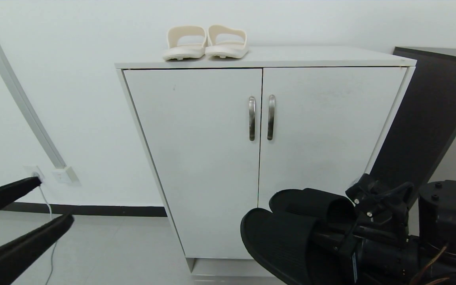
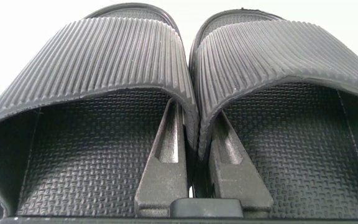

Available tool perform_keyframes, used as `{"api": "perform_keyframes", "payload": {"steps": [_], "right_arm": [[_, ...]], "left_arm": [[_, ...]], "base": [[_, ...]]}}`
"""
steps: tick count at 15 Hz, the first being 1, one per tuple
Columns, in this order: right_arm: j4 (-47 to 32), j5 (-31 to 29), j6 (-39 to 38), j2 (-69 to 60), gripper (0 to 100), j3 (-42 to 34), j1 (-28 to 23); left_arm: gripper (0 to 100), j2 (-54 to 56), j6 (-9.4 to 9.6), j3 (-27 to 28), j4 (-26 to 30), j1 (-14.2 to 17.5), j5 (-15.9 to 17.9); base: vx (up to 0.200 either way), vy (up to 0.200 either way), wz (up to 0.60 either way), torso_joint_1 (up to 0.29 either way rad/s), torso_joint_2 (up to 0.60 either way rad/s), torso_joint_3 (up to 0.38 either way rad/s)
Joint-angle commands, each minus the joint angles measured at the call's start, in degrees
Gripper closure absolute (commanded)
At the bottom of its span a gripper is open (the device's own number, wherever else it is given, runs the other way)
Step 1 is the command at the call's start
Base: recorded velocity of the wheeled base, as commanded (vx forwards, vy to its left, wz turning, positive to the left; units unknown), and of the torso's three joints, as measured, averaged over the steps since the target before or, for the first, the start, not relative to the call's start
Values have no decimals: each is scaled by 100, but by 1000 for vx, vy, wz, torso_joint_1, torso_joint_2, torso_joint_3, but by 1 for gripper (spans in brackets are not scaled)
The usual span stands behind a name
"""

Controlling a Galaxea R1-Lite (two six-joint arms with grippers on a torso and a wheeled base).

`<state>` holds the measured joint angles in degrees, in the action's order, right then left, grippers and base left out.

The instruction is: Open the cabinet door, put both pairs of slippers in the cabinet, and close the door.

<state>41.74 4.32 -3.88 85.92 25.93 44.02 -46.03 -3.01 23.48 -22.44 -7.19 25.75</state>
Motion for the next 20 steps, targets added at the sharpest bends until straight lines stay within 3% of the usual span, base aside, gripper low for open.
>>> {"api": "perform_keyframes", "payload": {"steps": [1,3,4,7,8,13,15,16,17,18,20], "right_arm": [[1,-1,1,21,100,0,1],[1,-1,1,13,100,-9,1],[1,-10,10,13,100,-18,1],[10,17,1,30,100,-53,-7],[1,17,1,48,100,-53,1],[10,-1,177,267,100,-44,116],[10,8,168,311,100,-62,116],[10,17,168,338,100,-70,116],[1,25,168,347,100,-79,116],[1,25,177,347,100,-88,124],[10,25,177,382,100,-88,124]], "left_arm": [[0,-1119,-15,333,-305,-722,1],[0,-1611,-68,746,-313,-1223,-17],[0,-1910,-217,1045,-313,-1627,-35],[0,-2876,-358,2038,-322,-2392,-632],[0,-3149,-349,2275,-313,-2568,-632],[0,-4370,-376,3717,-287,-3069,-632],[0,-4845,-402,4209,-261,-3078,-580],[0,-4994,-499,4385,-261,-3078,-518],[0,-5135,-815,4622,-252,-3139,-140],[0,-5267,-1008,4815,-243,-3139,141],[0,-5645,-1395,5255,-243,-3113,405]], "base": [[0,0,0,0,0,0],[0,0,0,0,0,0],[0,0,0,0,0,0],[0,0,0,0,0,0],[0,0,0,0,0,0],[0,0,0,0,0,0],[0,0,0,0,0,0],[0,0,0,0,0,0],[0,0,0,0,0,0],[0,0,0,0,0,0],[0,0,0,0,0,0]]}}
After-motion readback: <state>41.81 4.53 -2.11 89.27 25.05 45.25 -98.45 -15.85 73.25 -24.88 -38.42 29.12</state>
